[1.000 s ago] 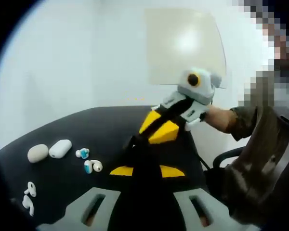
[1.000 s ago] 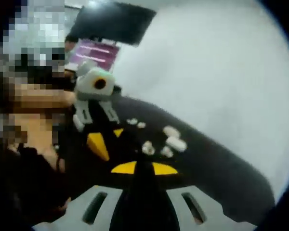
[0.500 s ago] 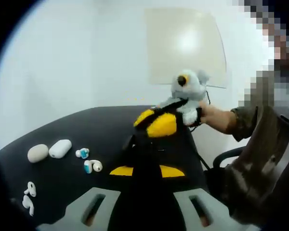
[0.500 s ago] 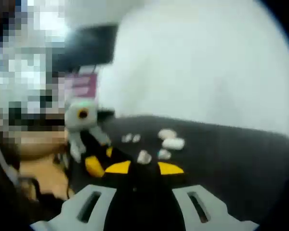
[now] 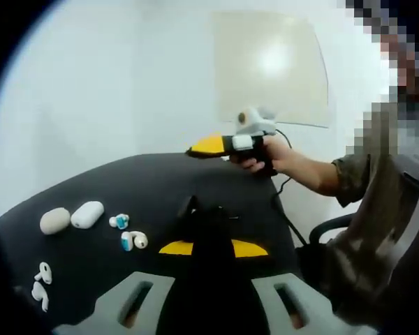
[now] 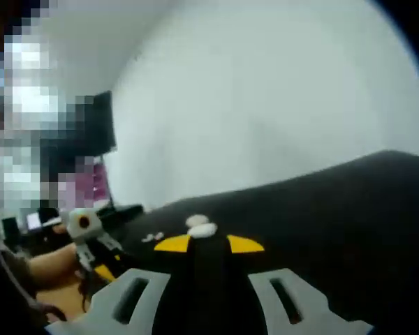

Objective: Pick up three earphones and place each one into its charging case using tactile feedback, ensure that each earphone is properly inserted and securely positioned inside the case.

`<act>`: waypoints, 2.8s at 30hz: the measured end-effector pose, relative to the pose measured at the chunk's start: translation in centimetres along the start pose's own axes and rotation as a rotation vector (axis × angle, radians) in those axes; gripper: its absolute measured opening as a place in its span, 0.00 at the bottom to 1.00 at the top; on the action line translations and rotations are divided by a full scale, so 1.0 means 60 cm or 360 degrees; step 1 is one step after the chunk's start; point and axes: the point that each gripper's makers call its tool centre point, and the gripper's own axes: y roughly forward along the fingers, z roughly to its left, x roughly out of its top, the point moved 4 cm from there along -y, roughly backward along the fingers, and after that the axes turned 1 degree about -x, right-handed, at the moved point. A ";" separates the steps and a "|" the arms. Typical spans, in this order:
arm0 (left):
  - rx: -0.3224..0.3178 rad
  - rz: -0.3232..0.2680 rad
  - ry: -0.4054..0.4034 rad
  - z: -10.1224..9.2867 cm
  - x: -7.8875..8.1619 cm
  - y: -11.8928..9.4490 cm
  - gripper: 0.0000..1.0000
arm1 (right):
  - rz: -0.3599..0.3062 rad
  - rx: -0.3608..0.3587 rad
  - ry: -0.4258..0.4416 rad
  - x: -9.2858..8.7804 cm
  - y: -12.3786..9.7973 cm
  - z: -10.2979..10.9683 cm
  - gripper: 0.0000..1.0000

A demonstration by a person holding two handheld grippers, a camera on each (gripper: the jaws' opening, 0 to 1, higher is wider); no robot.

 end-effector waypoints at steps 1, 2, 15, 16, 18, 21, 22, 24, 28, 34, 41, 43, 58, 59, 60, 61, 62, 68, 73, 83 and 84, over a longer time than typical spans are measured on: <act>-0.0003 0.0000 -0.0001 0.000 0.000 0.000 0.15 | -0.0003 -0.0002 0.0011 -0.004 0.001 -0.004 0.20; -0.0006 0.0000 -0.0007 0.000 0.000 0.000 0.15 | 0.0002 0.0002 0.0025 -0.008 0.004 -0.006 0.20; 0.0000 0.0034 0.0038 -0.001 -0.005 0.004 0.15 | 0.0191 0.0066 -0.0138 -0.042 0.012 0.009 0.20; -0.0007 0.0033 0.0038 -0.001 -0.005 0.004 0.15 | 0.0223 0.0069 -0.0149 -0.047 0.012 0.009 0.20; -0.0016 0.0031 0.0041 -0.001 -0.004 0.004 0.15 | 0.0314 0.0101 -0.0187 -0.060 0.016 0.015 0.20; -0.0022 0.0027 0.0056 -0.003 -0.004 0.004 0.15 | 0.0398 0.0192 -0.0242 -0.073 0.022 0.034 0.20; -0.0022 0.0025 0.0066 -0.004 -0.004 0.003 0.15 | 0.0424 0.0222 -0.0251 -0.077 0.023 0.039 0.20; -0.0019 0.0015 0.0082 -0.005 -0.003 0.003 0.15 | 0.0519 0.0301 -0.0241 -0.090 0.023 0.050 0.20; -0.0011 0.0010 0.0087 -0.004 -0.002 0.002 0.15 | 0.0594 0.0340 -0.0212 -0.099 0.028 0.050 0.20; -0.0027 -0.0006 0.0086 -0.003 0.000 0.001 0.15 | 0.0581 0.0339 -0.0344 -0.103 0.028 0.053 0.20; -0.0036 -0.0019 0.0082 -0.002 0.002 0.001 0.15 | 0.0583 0.0361 -0.0537 -0.107 0.032 0.063 0.22; -0.0034 -0.0017 0.0082 -0.001 0.002 0.002 0.15 | 0.0586 0.0373 -0.0567 -0.106 0.032 0.064 0.22; -0.0017 -0.0005 0.0082 0.000 0.000 0.003 0.15 | 0.0842 0.0220 -0.0769 -0.091 0.049 0.106 0.12; -0.0017 -0.0005 0.0083 0.000 0.000 0.002 0.15 | 0.0852 0.0228 -0.0767 -0.093 0.052 0.109 0.12; -0.0017 -0.0005 0.0084 0.000 0.000 0.001 0.15 | 0.0859 0.0227 -0.0772 -0.095 0.054 0.111 0.12; -0.0017 -0.0005 0.0085 0.001 0.000 0.001 0.15 | 0.0866 0.0224 -0.0781 -0.096 0.055 0.111 0.12; -0.0017 -0.0005 0.0086 0.001 0.000 0.000 0.15 | 0.0880 0.0222 -0.0793 -0.099 0.057 0.111 0.12; -0.0016 -0.0005 0.0088 0.001 -0.001 -0.003 0.15 | 0.0899 0.0189 -0.0852 -0.094 0.065 0.099 0.14; -0.0013 -0.0004 0.0093 0.000 -0.001 -0.004 0.15 | 0.0933 0.0175 -0.0866 -0.094 0.062 0.080 0.14; -0.0013 -0.0004 0.0089 0.000 0.000 -0.004 0.15 | 0.0876 0.0077 -0.0689 -0.084 0.048 0.037 0.07; -0.0013 -0.0004 0.0088 0.000 0.001 -0.004 0.15 | 0.0866 0.0081 -0.0674 -0.081 0.043 0.038 0.07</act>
